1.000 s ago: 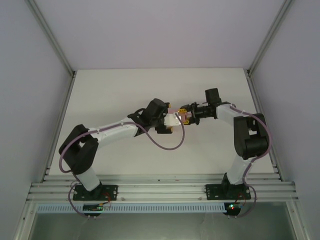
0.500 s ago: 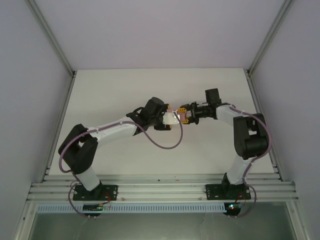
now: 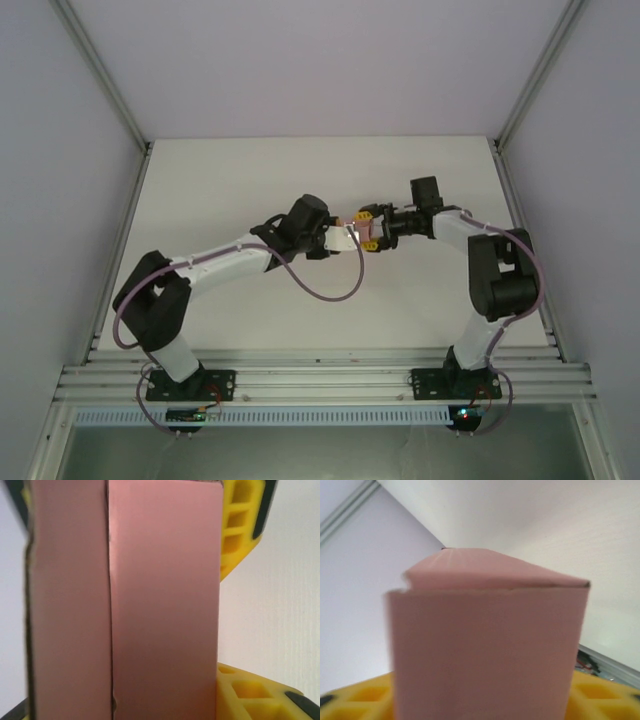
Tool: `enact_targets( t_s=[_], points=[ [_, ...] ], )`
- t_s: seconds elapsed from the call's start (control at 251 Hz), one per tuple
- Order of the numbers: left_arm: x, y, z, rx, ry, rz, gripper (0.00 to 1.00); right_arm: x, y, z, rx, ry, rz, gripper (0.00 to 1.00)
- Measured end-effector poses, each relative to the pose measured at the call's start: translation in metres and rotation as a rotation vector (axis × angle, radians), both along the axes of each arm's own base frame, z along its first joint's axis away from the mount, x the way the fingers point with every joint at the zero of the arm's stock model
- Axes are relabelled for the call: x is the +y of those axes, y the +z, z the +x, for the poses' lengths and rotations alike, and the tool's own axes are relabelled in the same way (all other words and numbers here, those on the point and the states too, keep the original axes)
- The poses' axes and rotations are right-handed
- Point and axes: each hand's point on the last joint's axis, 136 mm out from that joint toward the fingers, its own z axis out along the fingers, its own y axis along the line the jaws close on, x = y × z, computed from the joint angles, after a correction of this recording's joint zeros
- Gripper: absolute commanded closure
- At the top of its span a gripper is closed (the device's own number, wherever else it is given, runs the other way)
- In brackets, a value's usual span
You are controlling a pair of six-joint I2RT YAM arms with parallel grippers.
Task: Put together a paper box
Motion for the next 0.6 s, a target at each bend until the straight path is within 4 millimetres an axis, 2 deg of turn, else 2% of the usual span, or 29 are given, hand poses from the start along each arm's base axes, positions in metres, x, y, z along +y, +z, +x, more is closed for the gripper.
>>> enact_targets(
  t_s=[0.016, 0.028, 0.243, 0.363, 0.495, 0.603],
  points=[
    [0.001, 0.000, -0.001, 0.002, 0.000, 0.002, 0.74, 0.000, 0.001, 0.000, -0.006, -0.001, -0.003, 0.03],
    [0.001, 0.000, -0.001, 0.005, 0.000, 0.006, 0.74, -0.001, 0.001, 0.000, -0.006, -0.004, -0.007, 0.01],
    [0.010, 0.006, -0.005, 0.037, 0.006, 0.039, 0.74, -0.014, 0.015, 0.000, -0.090, -0.054, -0.076, 0.00],
    [0.016, 0.005, -0.012, 0.091, -0.003, 0.069, 0.74, -0.041, 0.025, 0.003, -0.169, -0.108, -0.153, 0.01],
    [0.024, 0.012, -0.015, 0.162, -0.009, 0.091, 0.74, -0.074, 0.022, 0.001, -0.243, -0.128, -0.303, 0.01],
    [0.029, 0.017, -0.020, 0.247, -0.027, 0.111, 0.73, -0.091, 0.019, -0.001, -0.327, -0.092, -0.431, 0.01]
  ],
)
